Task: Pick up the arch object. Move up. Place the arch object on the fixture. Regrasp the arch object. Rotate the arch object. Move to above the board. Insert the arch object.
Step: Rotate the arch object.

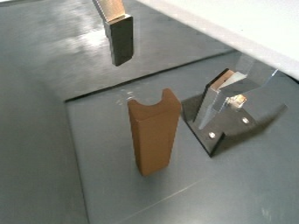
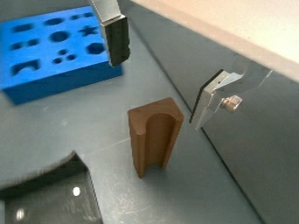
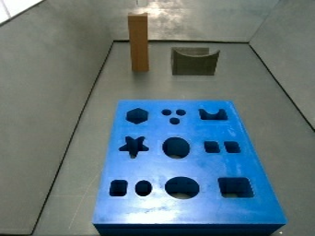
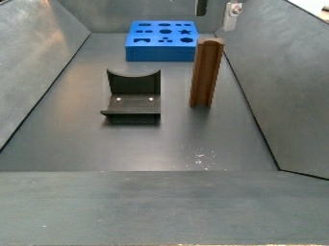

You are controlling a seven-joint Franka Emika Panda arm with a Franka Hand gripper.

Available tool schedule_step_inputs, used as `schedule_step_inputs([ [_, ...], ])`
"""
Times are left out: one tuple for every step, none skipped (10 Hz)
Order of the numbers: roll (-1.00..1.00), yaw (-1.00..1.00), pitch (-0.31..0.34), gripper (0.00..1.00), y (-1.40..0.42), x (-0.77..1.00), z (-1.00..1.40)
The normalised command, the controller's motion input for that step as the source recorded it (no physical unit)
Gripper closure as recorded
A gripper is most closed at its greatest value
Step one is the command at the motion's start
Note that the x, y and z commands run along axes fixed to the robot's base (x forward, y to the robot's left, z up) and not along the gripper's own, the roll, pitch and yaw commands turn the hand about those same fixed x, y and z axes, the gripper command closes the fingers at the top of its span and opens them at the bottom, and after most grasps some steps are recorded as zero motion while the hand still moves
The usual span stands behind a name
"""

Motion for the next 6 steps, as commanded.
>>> schedule_step_inputs([
  [-0.03, 1.00, 0.015, 0.00, 0.00, 0.03, -0.01],
  [-0.03, 1.00, 0.016, 0.00, 0.00, 0.03, -0.01],
  [-0.03, 1.00, 0.017, 0.00, 0.00, 0.03, -0.01],
  [-0.03, 1.00, 0.018, 0.00, 0.00, 0.03, -0.01],
  [-0.03, 1.00, 0.019, 0.00, 0.00, 0.03, -0.01],
  [-0.04, 1.00, 0.021, 0.00, 0.00, 0.03, -0.01],
])
